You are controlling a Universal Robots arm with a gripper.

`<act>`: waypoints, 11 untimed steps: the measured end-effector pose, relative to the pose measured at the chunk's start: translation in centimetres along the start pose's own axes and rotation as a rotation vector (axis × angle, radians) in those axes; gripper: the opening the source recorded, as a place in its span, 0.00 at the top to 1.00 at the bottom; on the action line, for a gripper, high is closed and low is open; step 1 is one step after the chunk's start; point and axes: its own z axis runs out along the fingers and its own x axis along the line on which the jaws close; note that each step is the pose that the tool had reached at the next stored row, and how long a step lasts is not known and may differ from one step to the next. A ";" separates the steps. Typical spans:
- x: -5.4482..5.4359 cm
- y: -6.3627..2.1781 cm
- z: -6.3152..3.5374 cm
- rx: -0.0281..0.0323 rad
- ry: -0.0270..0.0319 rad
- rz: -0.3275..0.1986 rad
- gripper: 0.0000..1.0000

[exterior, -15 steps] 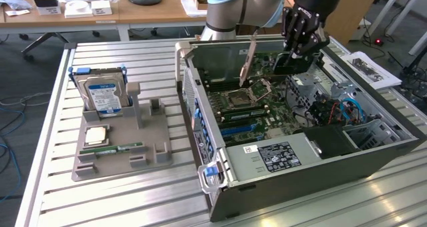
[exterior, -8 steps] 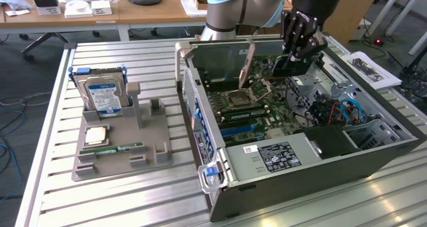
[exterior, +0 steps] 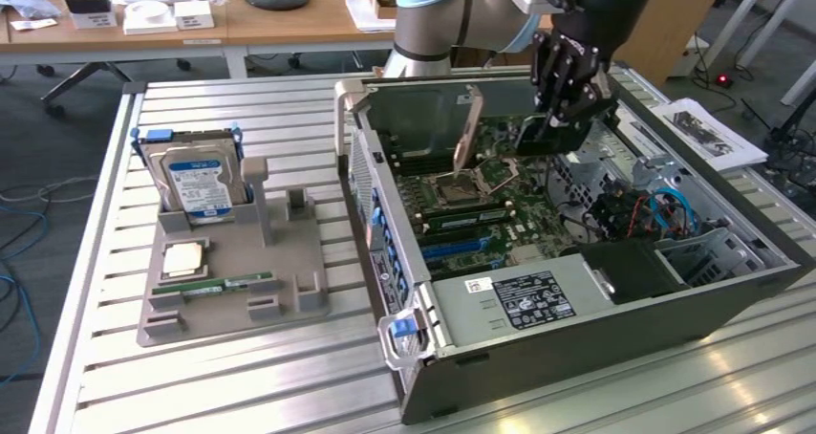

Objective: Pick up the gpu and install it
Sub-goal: 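Insert the gpu into the slot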

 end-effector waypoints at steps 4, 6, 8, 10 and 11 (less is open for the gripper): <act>0.0 0.05 0.56 0.0000 0.0001 0.000 0.73; 0.0 0.08 0.85 0.0000 -0.0001 0.000 0.73; 0.0 0.09 1.01 0.0000 0.0002 0.000 0.73; 0.0 0.09 1.01 -0.0001 0.0004 0.000 0.73; 0.0 0.13 1.02 0.0000 0.0002 0.000 0.73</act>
